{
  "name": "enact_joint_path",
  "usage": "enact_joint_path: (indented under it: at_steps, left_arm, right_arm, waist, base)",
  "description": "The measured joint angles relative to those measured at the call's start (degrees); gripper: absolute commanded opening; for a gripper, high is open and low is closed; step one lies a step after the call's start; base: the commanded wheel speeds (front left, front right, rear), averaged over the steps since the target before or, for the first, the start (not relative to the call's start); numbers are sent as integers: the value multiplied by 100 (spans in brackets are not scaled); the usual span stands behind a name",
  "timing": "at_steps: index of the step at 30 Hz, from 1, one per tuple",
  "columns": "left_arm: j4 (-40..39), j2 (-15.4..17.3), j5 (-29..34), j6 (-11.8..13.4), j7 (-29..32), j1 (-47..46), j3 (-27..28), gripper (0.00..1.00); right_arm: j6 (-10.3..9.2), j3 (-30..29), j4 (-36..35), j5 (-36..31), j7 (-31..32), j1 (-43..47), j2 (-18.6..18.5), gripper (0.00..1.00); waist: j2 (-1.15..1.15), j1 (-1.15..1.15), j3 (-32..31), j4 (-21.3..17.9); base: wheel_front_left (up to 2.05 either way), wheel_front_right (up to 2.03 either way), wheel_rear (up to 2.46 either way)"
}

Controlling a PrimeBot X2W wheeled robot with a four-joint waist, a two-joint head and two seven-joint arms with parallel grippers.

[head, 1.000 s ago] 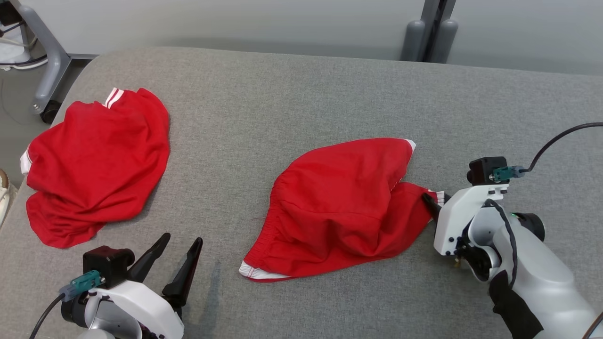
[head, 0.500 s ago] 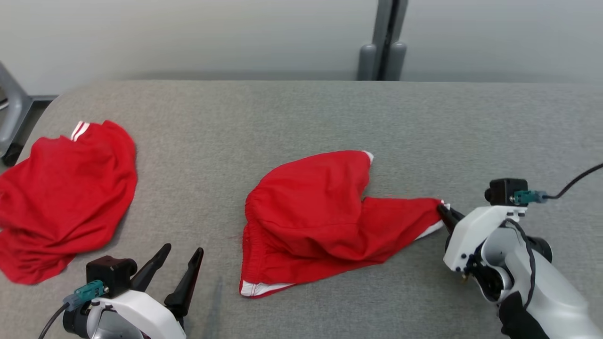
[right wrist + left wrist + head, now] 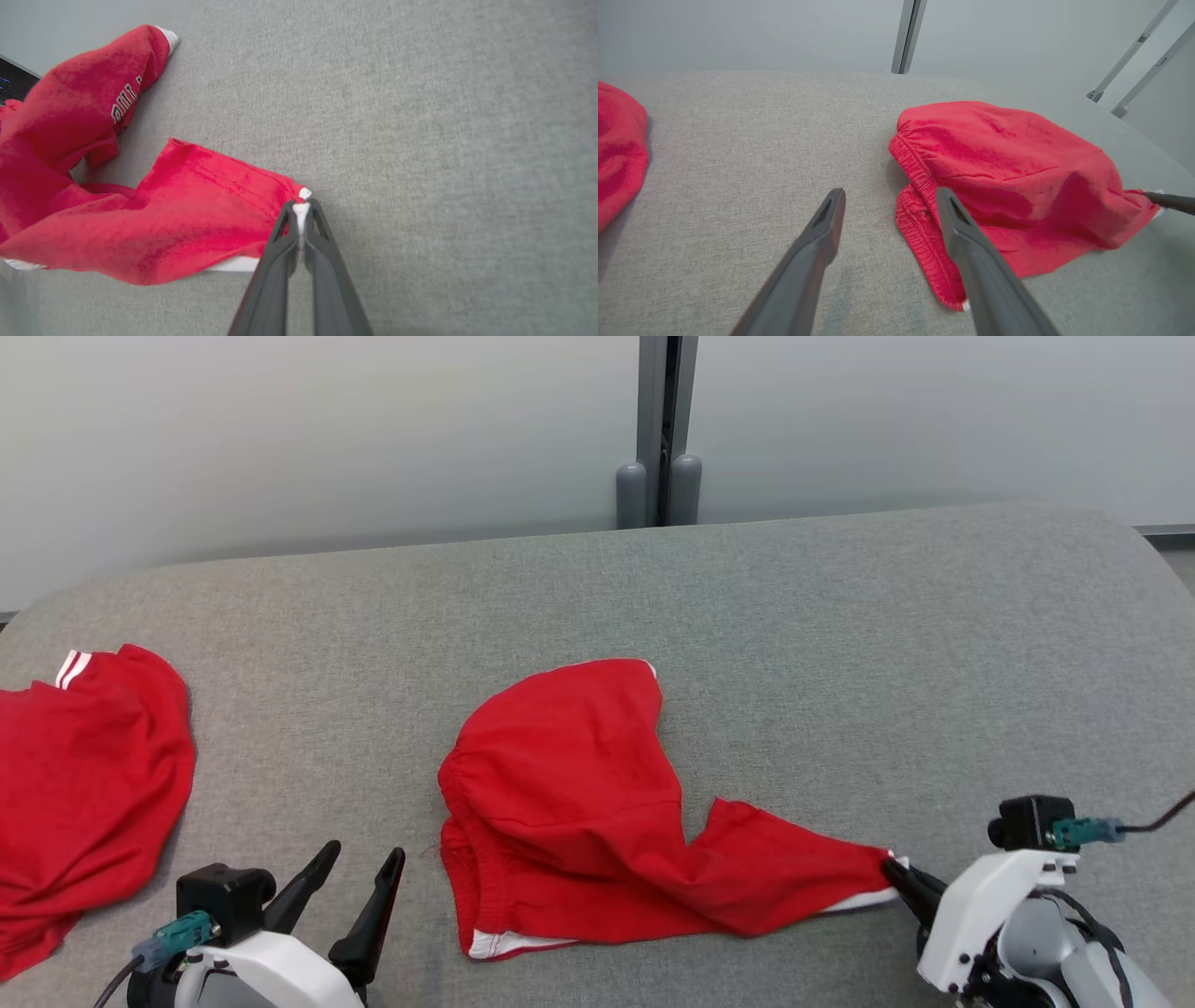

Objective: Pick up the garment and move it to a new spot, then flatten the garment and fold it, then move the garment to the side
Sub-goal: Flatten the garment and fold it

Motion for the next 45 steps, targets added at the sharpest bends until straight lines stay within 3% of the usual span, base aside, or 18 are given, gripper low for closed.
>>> enact_joint_path:
  at_steps: [5, 10, 11, 12, 20, 28, 37, 45]
  left_arm:
    - [-2, 4, -8, 22, 1, 51, -18, 100]
    - [13, 23, -33, 22, 31, 64, -38, 100]
    - [16, 22, -33, 22, 34, 64, -47, 100]
    - [19, 22, -33, 22, 46, 64, -59, 100]
    - [12, 40, -49, 41, 51, 71, -85, 100]
    - [10, 48, -58, 41, 48, 70, -87, 100]
    - [64, 29, -88, 2, 49, -49, -136, 100]
    - [157, 45, -120, -37, 41, -132, -142, 100]
  right_arm:
    - [0, -735, -1053, -411, 695, 944, 76, 0]
    - [0, -1376, -1935, -927, 1408, 1660, 490, 0]
    - [0, -1472, -2071, -1042, 1549, 1758, 559, 32]
    - [0, -1560, -2182, -1156, 1680, 1862, 624, 98]
    - [0, -1994, -3210, -1474, 1848, 2057, 821, 100]
    - [0, -1906, -3713, -1605, 1272, 1740, 836, 100]
    - [0, -1080, -2374, -1606, 1024, 995, 740, 100]
    - [0, -756, -1357, -1495, 1167, 572, 728, 100]
  waist:
    - [0, 0, -65, -92]
    - [0, 0, -109, -128]
    - [0, 0, -118, -126]
    - [0, 0, -127, -121]
    - [0, 0, -134, -61]
    - [0, 0, -65, 28]
    - [0, 0, 74, 192]
    - [0, 0, 227, 430]
  base:
    - [0, 0, 0]
    - [0, 0, 0]
    - [0, 0, 0]
    - [0, 0, 0]
    - [0, 0, 0]
    - [0, 0, 0]
    - [0, 0, 0]
    - [0, 0, 0]
